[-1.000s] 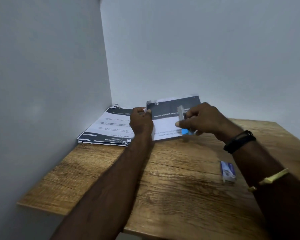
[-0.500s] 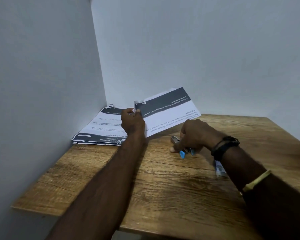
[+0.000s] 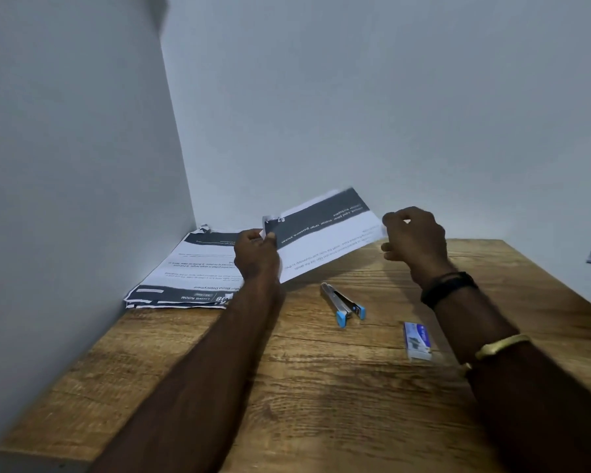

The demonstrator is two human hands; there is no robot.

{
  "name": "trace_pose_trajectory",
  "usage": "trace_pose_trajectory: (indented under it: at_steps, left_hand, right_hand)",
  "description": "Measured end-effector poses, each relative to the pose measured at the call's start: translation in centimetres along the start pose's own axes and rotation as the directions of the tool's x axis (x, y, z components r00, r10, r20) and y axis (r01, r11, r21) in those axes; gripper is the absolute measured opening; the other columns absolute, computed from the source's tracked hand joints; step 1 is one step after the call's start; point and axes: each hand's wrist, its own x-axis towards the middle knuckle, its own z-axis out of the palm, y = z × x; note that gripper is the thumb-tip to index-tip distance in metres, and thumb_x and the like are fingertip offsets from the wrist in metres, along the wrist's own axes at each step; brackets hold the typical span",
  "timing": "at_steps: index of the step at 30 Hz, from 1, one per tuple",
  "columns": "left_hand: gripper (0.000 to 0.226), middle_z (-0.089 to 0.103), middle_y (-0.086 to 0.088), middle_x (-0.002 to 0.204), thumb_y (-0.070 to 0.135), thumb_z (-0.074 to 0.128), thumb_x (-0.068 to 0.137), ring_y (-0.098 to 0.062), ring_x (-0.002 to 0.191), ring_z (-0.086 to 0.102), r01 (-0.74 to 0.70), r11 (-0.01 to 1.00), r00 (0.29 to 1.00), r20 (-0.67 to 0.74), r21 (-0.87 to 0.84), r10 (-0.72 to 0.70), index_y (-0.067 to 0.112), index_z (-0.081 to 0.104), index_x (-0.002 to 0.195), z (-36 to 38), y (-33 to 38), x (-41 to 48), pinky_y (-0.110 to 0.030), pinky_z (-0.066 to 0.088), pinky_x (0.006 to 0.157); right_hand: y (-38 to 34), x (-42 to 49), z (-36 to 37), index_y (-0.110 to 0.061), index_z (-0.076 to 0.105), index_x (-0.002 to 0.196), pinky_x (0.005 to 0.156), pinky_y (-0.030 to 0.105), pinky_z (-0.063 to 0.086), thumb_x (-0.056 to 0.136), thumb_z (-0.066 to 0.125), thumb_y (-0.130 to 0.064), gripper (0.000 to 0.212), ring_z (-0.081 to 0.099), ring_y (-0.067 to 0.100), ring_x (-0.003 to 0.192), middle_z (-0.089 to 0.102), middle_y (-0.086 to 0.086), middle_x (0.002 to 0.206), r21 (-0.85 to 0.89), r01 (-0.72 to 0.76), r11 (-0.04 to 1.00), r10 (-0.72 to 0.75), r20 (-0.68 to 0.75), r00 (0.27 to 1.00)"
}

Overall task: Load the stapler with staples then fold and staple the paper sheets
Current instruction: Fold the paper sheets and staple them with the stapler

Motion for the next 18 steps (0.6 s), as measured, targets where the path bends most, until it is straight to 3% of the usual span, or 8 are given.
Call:
trace_pose_trajectory:
  at_steps: [3,4,6,9,12,16,18]
  left_hand:
    - [0.028,0.067,-0.004,0.094,0.023,0.075,0.086,-0.023,0.091,0.064,-0.023,0.999,0.998,0.067,0.031,0.021,0.011,0.066,0.110,1.0,0.1,-0.3,-0.026,0.047,0.081]
    - [0.027,0.068,-0.005,0.096,0.024,0.075,0.086,-0.025,0.094,0.066,-0.024,0.999,0.997,0.080,0.035,0.021,0.012,0.067,0.109,1.4,0.1,-0.3,-0.029,0.051,0.085]
    - [0.030,0.070,-0.007,0.106,0.029,0.075,0.085,-0.029,0.103,0.067,-0.020,0.999,0.993,0.115,0.048,0.015,0.014,0.067,0.109,2.2,0.2,-0.5,-0.037,0.054,0.095]
    - [0.038,0.067,-0.005,0.117,0.034,0.078,0.082,-0.028,0.111,0.064,0.032,0.999,0.983,0.178,0.042,-0.039,0.019,0.064,0.115,3.4,0.7,-0.9,-0.042,0.054,0.100]
    - [0.050,0.066,0.004,0.098,0.019,0.081,0.077,-0.023,0.105,0.067,0.043,0.998,0.968,0.244,0.043,-0.052,0.018,0.061,0.123,4.5,0.8,-1.5,-0.040,0.057,0.097]
    - [0.042,0.073,-0.006,0.116,0.001,0.076,0.078,-0.018,0.101,0.067,-0.087,0.985,0.943,0.330,0.152,0.033,0.010,0.072,0.119,5.7,-0.2,-1.7,-0.023,0.050,0.095]
    - [0.036,0.074,-0.009,0.118,0.001,0.072,0.080,-0.023,0.112,0.068,-0.127,0.969,0.930,0.364,0.213,0.042,0.009,0.075,0.115,6.3,-0.5,-1.6,-0.030,0.051,0.103]
  right_hand:
    - [0.7,0.8,-0.1,-0.013,0.071,0.097,0.051,0.030,0.062,0.087,0.069,-0.029,0.018,0.075,0.015,0.069,0.074,0.005,0.096,0.181,-0.041,0.983,0.043,-0.009,0.999]
    - [1.0,1.1,-0.2,-0.015,0.072,0.098,0.048,0.026,0.060,0.084,0.072,-0.018,0.014,0.074,0.014,0.072,0.073,0.004,0.097,0.185,-0.023,0.982,0.029,-0.029,0.999]
    - [1.5,1.7,-0.4,-0.019,0.075,0.097,0.049,0.024,0.060,0.077,0.071,0.002,0.029,0.074,0.016,0.078,0.072,0.003,0.097,0.173,0.000,0.985,0.010,-0.060,0.998]
    - [2.0,2.6,-0.4,-0.023,0.076,0.087,0.060,0.034,0.066,0.072,0.066,0.008,0.036,0.076,0.025,0.082,0.073,-0.001,0.091,0.168,-0.034,0.985,0.061,-0.154,0.986]
    - [3.0,3.8,-0.2,-0.020,0.078,0.091,0.074,0.043,0.066,0.072,0.064,0.006,0.036,0.075,0.029,0.088,0.076,0.006,0.101,0.122,-0.069,0.990,0.097,-0.238,0.966]
    - [4.7,5.0,-0.2,-0.017,0.080,0.100,0.092,0.040,0.061,0.078,0.066,0.000,0.031,0.072,0.031,0.104,0.077,0.008,0.111,-0.052,-0.093,0.994,0.078,-0.241,0.967]
    - [5.4,5.5,-0.1,-0.017,0.081,0.102,0.095,0.031,0.056,0.081,0.068,-0.003,0.028,0.070,0.031,0.108,0.078,0.008,0.112,-0.127,-0.110,0.986,0.080,-0.222,0.972]
